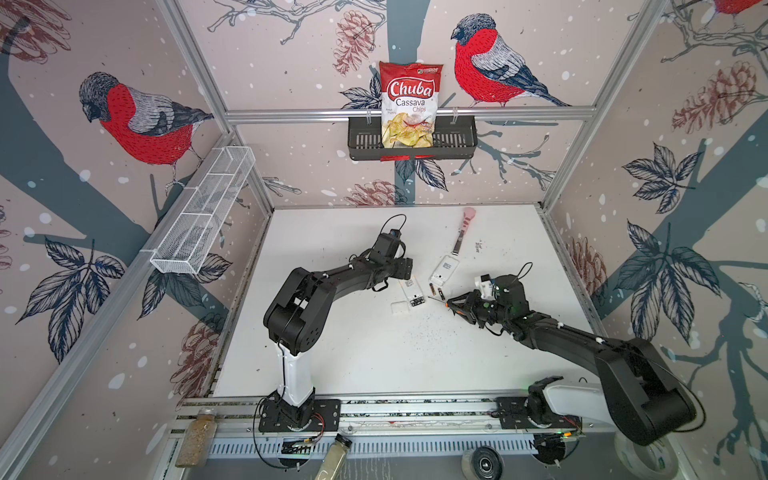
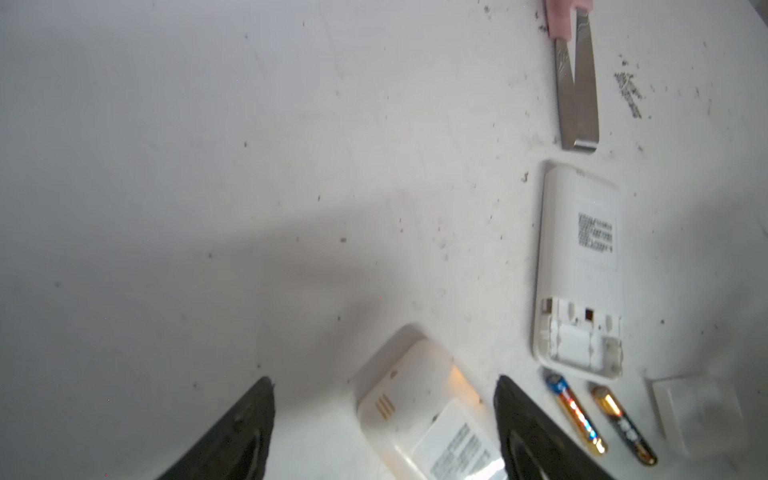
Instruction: Unload the batteries from the remote control
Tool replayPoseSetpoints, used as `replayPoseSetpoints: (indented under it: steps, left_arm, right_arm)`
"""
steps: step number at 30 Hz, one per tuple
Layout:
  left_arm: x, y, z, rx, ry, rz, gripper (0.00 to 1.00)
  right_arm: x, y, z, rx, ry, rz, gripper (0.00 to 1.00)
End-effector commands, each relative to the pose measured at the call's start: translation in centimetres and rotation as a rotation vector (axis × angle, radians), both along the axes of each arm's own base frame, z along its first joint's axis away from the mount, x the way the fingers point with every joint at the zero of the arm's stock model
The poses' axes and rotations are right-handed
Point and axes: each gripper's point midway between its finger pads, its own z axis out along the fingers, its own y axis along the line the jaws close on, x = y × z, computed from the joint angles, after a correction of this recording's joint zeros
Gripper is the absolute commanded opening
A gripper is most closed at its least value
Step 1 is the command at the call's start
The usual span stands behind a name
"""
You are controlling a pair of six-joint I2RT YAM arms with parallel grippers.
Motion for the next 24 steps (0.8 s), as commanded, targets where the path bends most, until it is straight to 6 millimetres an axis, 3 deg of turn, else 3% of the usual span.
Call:
replayPoseSetpoints:
  steps: [1, 7, 13, 24]
  left_arm:
    - [-0.5, 0.2, -1.8, 0.105, 0.090, -0.033, 0.84]
    - [-0.4, -0.7, -4.7, 0.237, 0.165, -0.034, 0.85]
    - [-0.7, 0.3, -6.2, 0.290, 0.199, -0.008, 0.80]
    - [-2.1, 2.7, -6.0, 0.307, 0.185, 0.059, 0.80]
  right_arm:
    - [0.6, 0.0, 0.6, -0.009, -0.044, 0.002, 0.00]
    - [0.8, -0.4, 0.7, -0.015, -0.057, -0.004, 0.00]
    - [0.8, -0.5, 0.8, -0.012, -0.070, -0.002, 0.00]
    - [0.8, -0.3, 0.4, -0.036, -0.076, 0.037, 0.00]
